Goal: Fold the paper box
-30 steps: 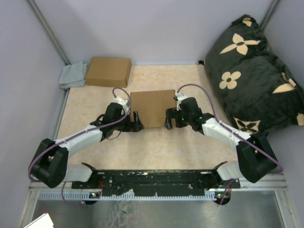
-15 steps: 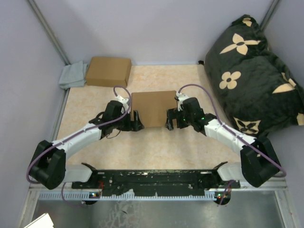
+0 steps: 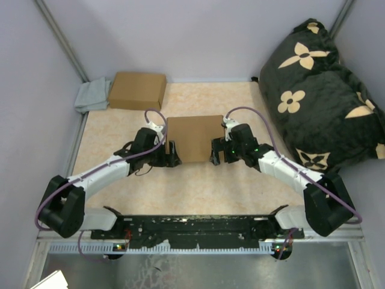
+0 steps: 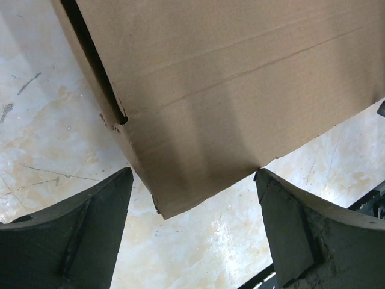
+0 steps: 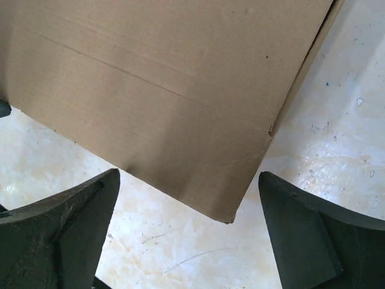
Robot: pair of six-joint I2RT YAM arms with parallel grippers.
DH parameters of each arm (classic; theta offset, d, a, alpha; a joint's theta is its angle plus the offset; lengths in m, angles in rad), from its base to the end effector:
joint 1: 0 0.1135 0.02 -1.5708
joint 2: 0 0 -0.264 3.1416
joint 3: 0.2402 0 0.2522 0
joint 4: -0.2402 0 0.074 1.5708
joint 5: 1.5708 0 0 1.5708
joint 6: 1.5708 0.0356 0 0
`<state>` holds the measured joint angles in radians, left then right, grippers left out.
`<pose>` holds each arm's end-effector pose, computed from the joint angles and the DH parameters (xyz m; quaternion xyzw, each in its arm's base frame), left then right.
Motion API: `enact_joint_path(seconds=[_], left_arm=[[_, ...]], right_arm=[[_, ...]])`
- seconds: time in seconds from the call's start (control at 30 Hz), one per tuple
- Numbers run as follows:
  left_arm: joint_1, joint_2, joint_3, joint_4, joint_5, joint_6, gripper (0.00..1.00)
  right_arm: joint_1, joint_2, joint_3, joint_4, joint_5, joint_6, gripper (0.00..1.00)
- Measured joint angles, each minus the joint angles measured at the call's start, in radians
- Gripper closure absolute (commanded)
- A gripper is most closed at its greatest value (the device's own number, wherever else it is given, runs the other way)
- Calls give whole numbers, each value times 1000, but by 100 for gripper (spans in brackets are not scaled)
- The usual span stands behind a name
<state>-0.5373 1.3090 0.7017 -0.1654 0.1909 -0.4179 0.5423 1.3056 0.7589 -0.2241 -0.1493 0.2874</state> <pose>0.2243 -0.1415 0.2019 0.0917 0.9134 -0.2558 0.3031 0.2282 0.1437 0.2161 -0.1455 0.9074 0.2194 0.3277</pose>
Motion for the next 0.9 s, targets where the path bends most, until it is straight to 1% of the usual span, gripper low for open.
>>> enact_joint_path(seconds=[0.3,0.33,0.37,0.4,0.43,0.5,0.53,0.57,0.63,0.73,0.9], left_arm=[[-2,36,0,14,3,0,12],[-2,37,0,17,3,0,13],[-2,38,0,21,3,0,16],[-2,40,0,27,3,0,25],[-2,43,0,31,2,0,38],[-2,53,0,42,3,2,59],[-2,60,0,43,3,4,66],[-2,68,0,45,2,5,69],[-2,82,0,44,0,8,70],[-2,97,0,40,-4,8,67],[-2,98,0,32,-27,11,58]], right_arm=[[0,28,-10,14,6,0,1],[0,30,-13,16,9,0,1],[0,31,-13,15,10,0,1],[0,32,-13,17,14,0,2],[0,32,-13,19,16,0,3],[0,32,-13,22,23,1,5],[0,32,-14,23,26,1,6],[0,32,-15,24,32,1,6],[-1,32,-21,25,47,0,7],[-1,32,-32,24,60,1,7],[-1,32,-46,22,71,4,7]])
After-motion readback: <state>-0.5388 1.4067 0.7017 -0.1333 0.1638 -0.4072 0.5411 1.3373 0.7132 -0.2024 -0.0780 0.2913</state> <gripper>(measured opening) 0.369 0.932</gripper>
